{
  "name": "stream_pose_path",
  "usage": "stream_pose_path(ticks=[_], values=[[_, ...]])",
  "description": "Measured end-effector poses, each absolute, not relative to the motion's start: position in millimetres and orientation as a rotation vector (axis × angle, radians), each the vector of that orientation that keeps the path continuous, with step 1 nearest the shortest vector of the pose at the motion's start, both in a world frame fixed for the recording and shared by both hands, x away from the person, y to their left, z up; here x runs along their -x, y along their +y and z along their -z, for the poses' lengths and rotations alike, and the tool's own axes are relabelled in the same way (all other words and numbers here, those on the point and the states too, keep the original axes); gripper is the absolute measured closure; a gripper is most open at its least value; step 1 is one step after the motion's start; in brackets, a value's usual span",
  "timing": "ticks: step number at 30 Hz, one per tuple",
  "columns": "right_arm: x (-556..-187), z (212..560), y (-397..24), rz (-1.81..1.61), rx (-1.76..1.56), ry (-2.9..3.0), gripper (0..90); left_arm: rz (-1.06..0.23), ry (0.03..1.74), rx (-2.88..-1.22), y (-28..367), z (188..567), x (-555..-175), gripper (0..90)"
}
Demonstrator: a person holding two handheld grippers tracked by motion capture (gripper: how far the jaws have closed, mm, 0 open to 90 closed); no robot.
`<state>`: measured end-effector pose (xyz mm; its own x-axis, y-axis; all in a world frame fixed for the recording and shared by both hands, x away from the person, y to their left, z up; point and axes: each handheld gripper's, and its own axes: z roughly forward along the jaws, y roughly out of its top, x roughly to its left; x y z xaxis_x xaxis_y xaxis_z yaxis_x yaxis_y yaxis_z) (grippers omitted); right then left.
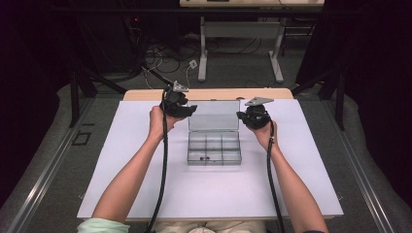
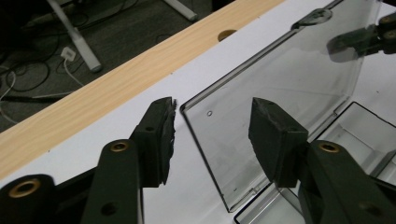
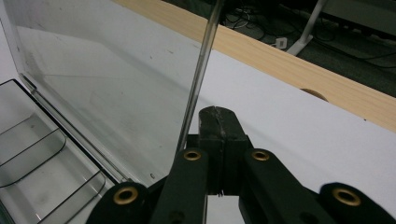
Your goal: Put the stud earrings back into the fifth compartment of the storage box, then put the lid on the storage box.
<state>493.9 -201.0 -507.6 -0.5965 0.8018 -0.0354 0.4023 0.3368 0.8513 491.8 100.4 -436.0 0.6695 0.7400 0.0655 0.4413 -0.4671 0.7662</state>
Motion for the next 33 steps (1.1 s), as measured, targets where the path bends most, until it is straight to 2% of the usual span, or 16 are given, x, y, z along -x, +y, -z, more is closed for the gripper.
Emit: stream_pose_path(ticks=[7,11,25,33], values=[[-493,507,-199,-1.145,-1.039,2.162,90.0,-0.510,0.894,-2.155,105,435,-493,66.7],[-492,505,-199,-1.130,-1.024,2.170,90.0,-0.510,0.877,-2.149,106,435,-492,71.1],[-472,470,-218,-1.172,-1.018,2.174,71.3,-0.542,0.853,-2.165,106,434,-488,72.2],[-473,450,-206,-1.187,-1.000,2.214,67.0,-0.541,0.842,-2.174,107,434,-487,72.5]])
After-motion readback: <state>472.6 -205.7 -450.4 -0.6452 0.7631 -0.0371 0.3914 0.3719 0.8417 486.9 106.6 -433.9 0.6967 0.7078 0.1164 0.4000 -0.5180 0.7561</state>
